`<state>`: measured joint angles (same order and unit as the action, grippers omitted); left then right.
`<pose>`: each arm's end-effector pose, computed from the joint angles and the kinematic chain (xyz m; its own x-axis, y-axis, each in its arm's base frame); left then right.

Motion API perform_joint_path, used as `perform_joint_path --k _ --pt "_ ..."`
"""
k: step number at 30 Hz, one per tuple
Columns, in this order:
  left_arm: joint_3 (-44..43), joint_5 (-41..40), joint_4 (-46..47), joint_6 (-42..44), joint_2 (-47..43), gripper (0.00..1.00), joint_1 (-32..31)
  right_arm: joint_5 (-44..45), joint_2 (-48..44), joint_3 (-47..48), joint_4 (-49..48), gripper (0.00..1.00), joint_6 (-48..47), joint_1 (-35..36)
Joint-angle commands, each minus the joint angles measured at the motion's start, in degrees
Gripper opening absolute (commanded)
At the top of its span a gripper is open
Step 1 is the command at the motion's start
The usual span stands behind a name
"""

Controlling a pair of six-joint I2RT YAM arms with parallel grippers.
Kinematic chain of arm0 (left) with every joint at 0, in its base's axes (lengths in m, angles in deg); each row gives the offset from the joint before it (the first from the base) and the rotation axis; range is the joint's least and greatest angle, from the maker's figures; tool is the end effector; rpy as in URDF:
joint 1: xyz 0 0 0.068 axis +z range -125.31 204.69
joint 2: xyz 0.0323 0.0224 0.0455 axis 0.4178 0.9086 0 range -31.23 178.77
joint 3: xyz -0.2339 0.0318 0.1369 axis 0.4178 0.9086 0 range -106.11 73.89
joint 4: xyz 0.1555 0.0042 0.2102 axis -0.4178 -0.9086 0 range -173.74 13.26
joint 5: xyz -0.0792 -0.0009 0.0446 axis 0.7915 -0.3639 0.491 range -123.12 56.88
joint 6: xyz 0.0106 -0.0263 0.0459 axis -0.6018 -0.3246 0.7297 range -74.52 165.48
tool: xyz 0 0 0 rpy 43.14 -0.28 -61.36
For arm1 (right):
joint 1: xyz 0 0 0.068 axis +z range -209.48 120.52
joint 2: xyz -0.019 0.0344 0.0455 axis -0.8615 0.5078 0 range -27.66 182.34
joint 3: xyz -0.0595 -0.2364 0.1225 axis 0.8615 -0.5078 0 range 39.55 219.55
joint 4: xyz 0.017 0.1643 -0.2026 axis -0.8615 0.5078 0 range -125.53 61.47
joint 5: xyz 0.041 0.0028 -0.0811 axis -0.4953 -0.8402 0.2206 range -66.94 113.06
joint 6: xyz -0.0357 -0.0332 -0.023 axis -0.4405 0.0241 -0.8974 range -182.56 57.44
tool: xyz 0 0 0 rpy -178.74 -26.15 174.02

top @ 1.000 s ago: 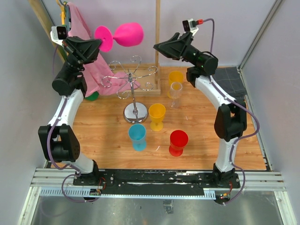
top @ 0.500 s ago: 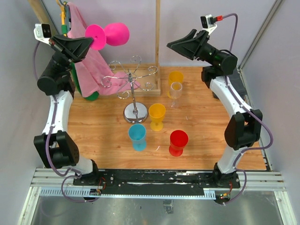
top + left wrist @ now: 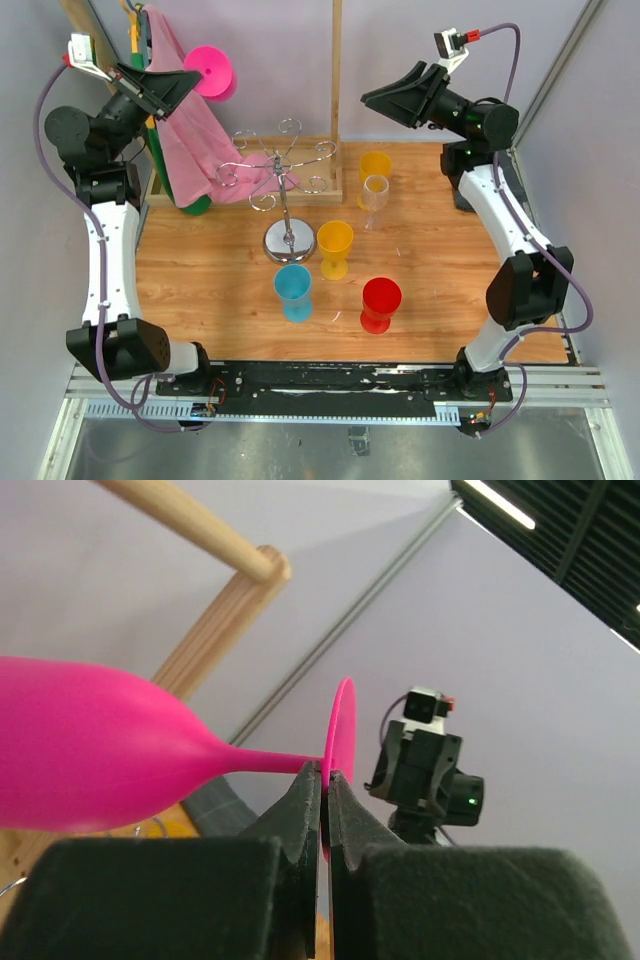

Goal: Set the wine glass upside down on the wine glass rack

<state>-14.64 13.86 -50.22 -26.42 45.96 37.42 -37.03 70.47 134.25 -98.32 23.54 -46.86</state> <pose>0.2667 0.0334 0.5383 -0.2062 -0.7114 -0.6718 0.6973 0.3748 -0.6110 0.3369 0.1070 0.4990 -0.4818 0.4019 -0.7787 -0.8743 -0.1611 0.4578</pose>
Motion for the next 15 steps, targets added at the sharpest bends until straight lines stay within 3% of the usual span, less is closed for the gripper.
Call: perform_joint_path --k 1,15 --pt "2.9 -1.1 -9.0 7.5 0.7 0.00 0.4 -1.8 -4.0 -1.4 4.2 0.48 -6.7 -0.7" --pt "9.4 -6.8 -22.4 16.3 -3.6 0.00 0.4 -2.1 -8.1 -5.0 9.9 0.46 -12.7 -0.7"
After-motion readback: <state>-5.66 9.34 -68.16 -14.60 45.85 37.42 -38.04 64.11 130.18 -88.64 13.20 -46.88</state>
